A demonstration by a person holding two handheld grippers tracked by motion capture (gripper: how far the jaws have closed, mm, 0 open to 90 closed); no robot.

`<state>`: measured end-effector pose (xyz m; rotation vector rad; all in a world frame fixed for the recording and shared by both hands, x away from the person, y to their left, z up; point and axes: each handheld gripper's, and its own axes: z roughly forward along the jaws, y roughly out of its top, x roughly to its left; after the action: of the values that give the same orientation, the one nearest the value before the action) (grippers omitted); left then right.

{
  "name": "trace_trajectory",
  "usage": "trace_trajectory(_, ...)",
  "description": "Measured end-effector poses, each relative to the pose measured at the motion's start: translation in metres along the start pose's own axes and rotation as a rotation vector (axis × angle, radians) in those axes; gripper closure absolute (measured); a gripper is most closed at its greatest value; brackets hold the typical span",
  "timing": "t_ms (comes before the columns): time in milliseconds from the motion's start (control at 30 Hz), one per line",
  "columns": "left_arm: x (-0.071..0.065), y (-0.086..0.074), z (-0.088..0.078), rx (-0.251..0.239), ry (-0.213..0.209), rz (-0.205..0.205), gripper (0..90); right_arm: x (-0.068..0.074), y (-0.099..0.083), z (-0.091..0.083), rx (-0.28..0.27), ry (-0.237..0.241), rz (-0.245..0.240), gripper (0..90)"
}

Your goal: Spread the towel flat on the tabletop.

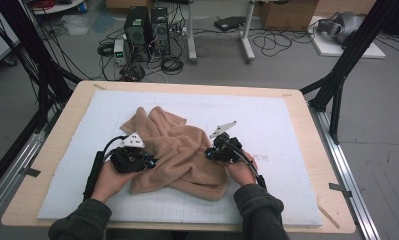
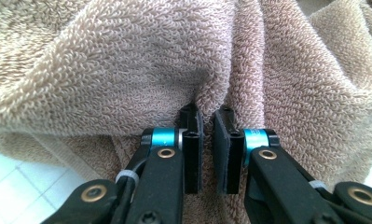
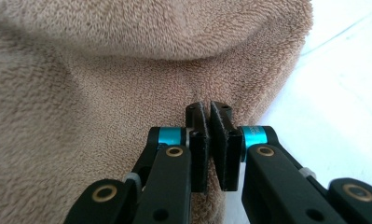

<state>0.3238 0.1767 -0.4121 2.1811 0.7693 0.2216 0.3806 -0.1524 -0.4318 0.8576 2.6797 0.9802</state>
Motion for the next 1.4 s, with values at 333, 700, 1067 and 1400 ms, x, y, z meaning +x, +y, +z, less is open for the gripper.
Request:
trace_trajectory(333, -0.006, -0.009, -0.027, -0.051, -0.003, -0.001, 83.8, 0.015, -0.035, -0.053, -0.057, 0.024, -0.024, 86.4)
trace_trajectory(700, -0.038, -0.028, -0.045, -0.064, -0.025, 0.045, 83.9, 0.074, -0.080, -0.102, -0.049, 0.052, -0.099, 86.5)
trace_trajectory(1067, -0.041, -0.046, -0.049, -0.009, -0.088, 0.035, 68.3, 0.077, -0.090, -0.090, -0.013, 0.140, -0.084, 78.3)
trace_trajectory(1400, -0.032, -0.023, -0.068, -0.123, -0.030, 0.010, 48.8, 0.058, -0.059, -0.099, -0.146, 0.128, -0.085, 62.3)
